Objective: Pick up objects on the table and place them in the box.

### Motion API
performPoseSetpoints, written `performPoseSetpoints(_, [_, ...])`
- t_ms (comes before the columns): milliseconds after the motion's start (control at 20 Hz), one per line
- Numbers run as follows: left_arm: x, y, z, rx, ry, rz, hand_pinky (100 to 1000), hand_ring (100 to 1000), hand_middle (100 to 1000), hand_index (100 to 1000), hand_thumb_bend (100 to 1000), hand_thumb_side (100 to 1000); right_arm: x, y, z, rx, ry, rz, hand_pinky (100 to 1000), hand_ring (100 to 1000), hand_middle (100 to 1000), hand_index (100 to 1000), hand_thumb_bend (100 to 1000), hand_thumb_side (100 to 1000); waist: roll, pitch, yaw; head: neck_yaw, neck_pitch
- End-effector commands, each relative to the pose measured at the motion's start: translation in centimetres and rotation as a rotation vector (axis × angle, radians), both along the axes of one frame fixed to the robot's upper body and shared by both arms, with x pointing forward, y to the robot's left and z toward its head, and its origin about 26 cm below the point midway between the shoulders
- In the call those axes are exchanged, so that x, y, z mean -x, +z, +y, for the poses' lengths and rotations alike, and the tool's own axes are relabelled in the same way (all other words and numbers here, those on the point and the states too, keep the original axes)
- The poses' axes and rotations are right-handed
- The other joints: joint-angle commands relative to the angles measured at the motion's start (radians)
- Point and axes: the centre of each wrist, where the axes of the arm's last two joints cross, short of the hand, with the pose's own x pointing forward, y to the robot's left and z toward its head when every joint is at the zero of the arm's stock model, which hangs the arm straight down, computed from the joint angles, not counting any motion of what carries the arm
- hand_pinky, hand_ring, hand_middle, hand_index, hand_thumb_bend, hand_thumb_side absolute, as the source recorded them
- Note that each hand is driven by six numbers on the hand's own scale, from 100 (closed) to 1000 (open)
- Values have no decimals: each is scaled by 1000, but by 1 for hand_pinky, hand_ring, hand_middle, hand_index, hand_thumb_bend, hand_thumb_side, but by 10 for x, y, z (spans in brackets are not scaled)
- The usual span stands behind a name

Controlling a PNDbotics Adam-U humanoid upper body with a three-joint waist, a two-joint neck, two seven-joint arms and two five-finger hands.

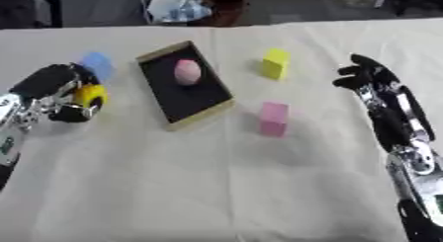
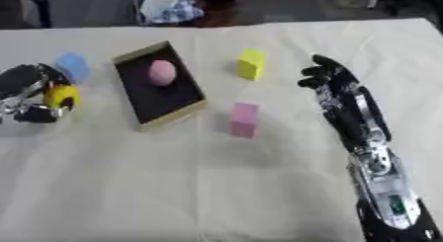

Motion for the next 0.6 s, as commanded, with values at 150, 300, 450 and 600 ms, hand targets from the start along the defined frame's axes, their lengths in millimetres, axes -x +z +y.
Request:
performPoseSetpoints(150, [-4, 12, 5, -10, 1, -62, 600, 482, 481, 615, 123, 232, 0, 6, -1, 7, 6, -18, 843, 693, 693, 872, 100, 596, 10, -29, 1, -2, 0])
performPoseSetpoints(300, [-11, 26, -15, 17, -36, -120, 627, 501, 506, 645, 126, 218, 0, 2, 3, 1, 19, -5, 843, 693, 693, 873, 100, 597, 6, -39, -26, 17, 3])
performPoseSetpoints(450, [-24, 43, -38, 36, -42, -166, 635, 508, 513, 654, 120, 212, 0, 2, 4, -1, 26, -3, 843, 693, 693, 873, 100, 598, 4, -37, -35, 23, 2])
performPoseSetpoints(600, [-33, 50, -50, 47, -37, -185, 645, 520, 526, 666, 127, 209, -1, 2, 4, -2, 29, -4, 843, 693, 693, 873, 100, 597, 3, -34, -38, 24, -3])
